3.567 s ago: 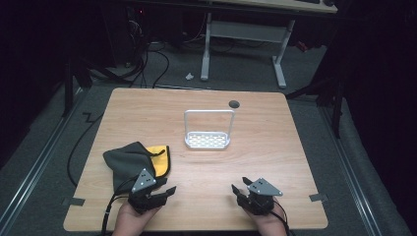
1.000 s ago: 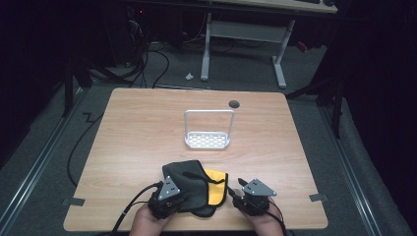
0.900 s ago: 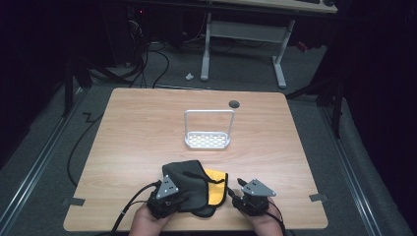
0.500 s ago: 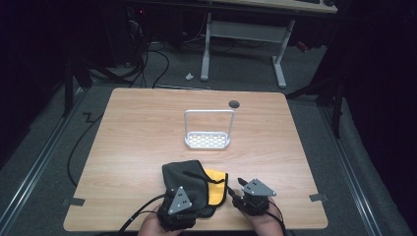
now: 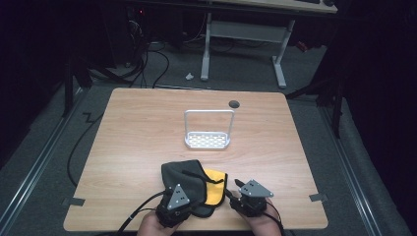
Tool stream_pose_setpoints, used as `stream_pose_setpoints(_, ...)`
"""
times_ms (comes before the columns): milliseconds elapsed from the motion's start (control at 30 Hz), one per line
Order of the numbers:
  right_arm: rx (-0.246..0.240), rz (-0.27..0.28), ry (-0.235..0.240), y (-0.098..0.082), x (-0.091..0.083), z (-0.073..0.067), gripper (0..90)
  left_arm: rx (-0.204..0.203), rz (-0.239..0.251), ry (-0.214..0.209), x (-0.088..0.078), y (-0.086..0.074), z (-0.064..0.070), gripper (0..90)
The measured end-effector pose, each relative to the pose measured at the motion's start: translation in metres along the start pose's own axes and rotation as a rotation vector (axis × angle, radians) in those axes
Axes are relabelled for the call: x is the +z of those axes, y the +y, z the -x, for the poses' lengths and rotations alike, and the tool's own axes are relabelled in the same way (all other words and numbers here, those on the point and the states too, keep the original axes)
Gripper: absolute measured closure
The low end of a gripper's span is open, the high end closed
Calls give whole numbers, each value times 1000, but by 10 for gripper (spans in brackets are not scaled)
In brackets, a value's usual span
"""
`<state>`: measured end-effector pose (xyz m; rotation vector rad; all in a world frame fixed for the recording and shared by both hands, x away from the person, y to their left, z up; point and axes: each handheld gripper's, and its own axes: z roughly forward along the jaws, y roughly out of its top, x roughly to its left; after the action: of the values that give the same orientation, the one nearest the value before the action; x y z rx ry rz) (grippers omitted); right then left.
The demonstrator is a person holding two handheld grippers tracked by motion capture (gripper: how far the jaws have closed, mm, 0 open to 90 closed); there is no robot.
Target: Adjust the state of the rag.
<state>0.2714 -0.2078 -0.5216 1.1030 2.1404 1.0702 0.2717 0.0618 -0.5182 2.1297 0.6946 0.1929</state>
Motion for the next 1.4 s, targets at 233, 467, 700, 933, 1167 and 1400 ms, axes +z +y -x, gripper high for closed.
stream_pose_setpoints(233,-42,-16,62,7,3,-20,519,-101,142,4,-34,4,-22,817)
stream_pose_setpoints(467,-120,-54,114,11,14,-39,524,-203,232,107,-77,-7,-60,817)
stream_pose_setpoints(700,-149,-96,121,10,21,-42,532,-299,235,192,-98,-27,-93,816)
stream_pose_setpoints(933,-112,-113,99,9,23,-33,533,-364,203,231,-100,-39,-111,815)
stream_pose_setpoints(1167,-22,-129,-31,4,20,7,538,-328,154,148,-76,-35,-100,811)
stream_pose_setpoints(1400,73,-145,-189,-5,11,50,540,-278,32,52,-45,-35,-82,791)
